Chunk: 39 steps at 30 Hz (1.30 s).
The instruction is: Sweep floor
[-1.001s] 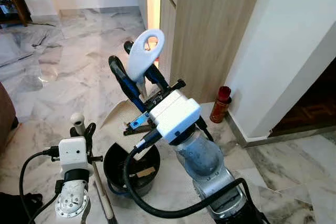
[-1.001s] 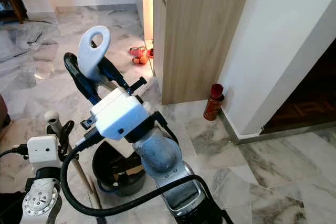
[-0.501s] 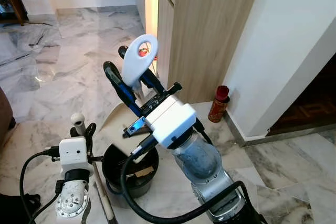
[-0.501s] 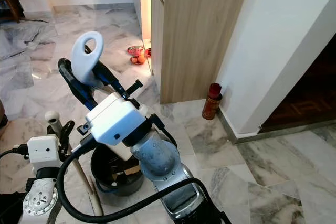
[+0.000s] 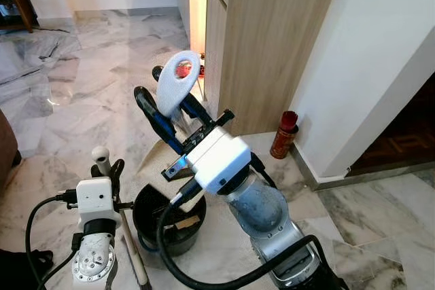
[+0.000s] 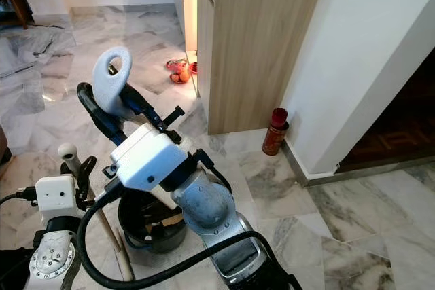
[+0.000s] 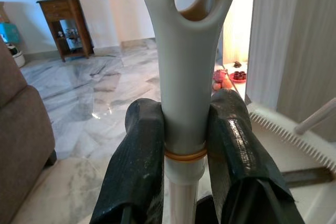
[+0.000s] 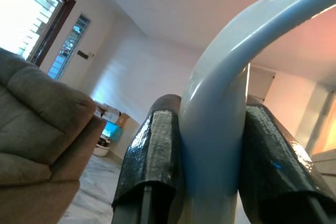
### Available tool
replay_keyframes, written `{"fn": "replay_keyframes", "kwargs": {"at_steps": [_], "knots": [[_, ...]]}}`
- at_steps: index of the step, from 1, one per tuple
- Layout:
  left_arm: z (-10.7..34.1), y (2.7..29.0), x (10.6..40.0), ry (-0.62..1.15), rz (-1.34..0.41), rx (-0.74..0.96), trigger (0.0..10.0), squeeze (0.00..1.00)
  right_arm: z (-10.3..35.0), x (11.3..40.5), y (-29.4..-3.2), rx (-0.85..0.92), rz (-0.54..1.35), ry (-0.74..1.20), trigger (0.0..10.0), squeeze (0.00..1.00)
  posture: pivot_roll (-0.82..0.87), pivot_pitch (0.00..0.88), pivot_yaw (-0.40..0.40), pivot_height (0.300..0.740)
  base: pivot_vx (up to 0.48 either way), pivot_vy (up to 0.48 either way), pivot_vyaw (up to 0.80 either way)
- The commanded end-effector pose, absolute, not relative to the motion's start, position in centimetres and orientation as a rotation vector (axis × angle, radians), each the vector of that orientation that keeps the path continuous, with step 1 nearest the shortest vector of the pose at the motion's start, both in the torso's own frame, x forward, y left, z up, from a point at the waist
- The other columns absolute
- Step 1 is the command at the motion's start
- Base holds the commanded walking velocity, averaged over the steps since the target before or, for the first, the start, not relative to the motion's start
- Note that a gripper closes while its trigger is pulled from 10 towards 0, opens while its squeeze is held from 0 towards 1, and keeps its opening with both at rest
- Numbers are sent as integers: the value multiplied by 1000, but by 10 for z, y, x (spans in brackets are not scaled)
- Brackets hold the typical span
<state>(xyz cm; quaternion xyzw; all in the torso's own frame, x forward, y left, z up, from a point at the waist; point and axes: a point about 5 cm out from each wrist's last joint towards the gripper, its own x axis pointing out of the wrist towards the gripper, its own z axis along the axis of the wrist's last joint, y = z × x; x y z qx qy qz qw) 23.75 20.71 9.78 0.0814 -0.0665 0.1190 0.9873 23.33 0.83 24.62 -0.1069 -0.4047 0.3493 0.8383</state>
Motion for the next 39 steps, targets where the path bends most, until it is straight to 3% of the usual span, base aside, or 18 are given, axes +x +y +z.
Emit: {"fn": "replay_keyframes", "kwargs": {"at_steps": [1,5,28,35,39], "knots": [[106,203,242,-184,230,180,10000,0,258,224,12,-205,772,-933,10000,0,144,65,-51,740,0,0,0],[106,203,241,-184,232,179,10000,0,258,228,10,-64,773,-840,10000,0,145,65,-51,740,0,0,0],[106,202,241,-182,228,181,10000,0,260,230,6,-244,678,-951,10000,0,145,65,-51,740,0,0,0],[105,202,241,-177,223,182,10000,0,264,251,-20,-311,516,-938,10000,0,142,66,-51,740,0,0,0],[105,202,241,-176,224,182,10000,0,259,273,-51,-412,364,-888,10000,0,138,69,-49,740,0,0,0]]}}
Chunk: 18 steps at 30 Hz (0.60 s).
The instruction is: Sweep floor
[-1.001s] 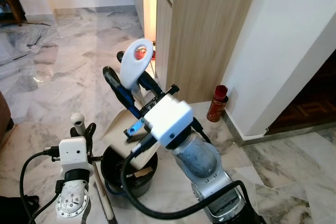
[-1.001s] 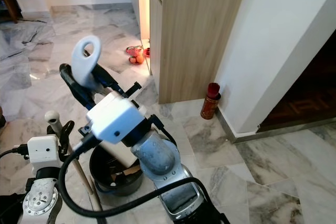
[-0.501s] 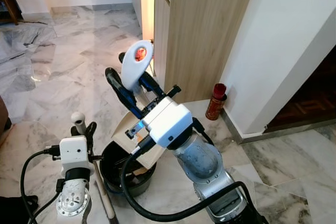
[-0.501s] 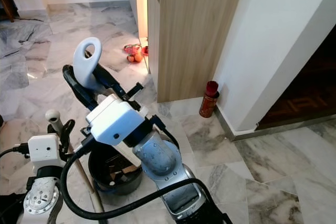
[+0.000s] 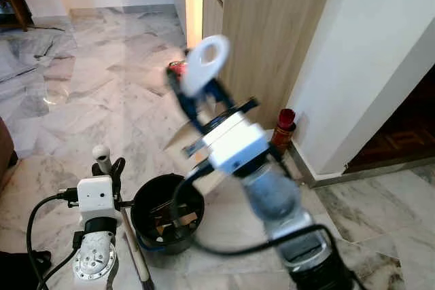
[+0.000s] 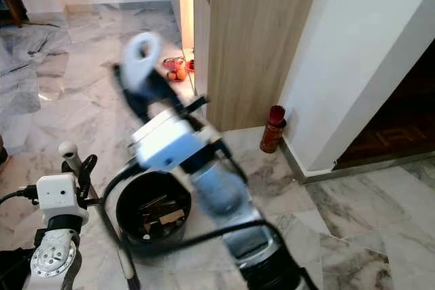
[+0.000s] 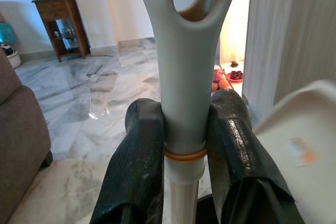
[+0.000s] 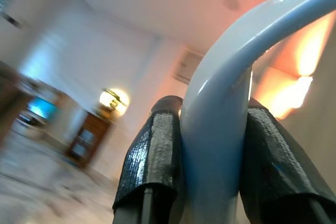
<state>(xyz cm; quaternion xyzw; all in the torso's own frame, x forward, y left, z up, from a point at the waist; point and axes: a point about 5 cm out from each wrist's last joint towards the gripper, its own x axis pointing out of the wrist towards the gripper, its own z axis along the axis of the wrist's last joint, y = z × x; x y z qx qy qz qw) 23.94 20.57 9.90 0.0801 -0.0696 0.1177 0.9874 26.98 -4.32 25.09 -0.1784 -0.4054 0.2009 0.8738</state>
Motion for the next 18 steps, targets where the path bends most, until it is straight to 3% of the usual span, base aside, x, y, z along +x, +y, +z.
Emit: {"fn": "replay_keyframes", "kwargs": {"at_steps": [1,2,10,18], "knots": [[105,203,241,-175,224,182,10000,0,257,279,-61,-436,320,-863,10000,0,138,69,-49,740,0,0,0],[105,203,241,-174,224,184,10000,0,253,287,-76,-455,253,-825,10000,0,136,70,-48,740,0,0,0],[105,204,240,-173,224,186,10000,0,207,308,-128,-477,57,-607,10000,0,130,77,-44,740,0,0,0],[104,205,238,-169,219,187,10000,0,157,310,-151,-394,-14,-412,10000,0,136,75,-40,740,0,0,0]]}}
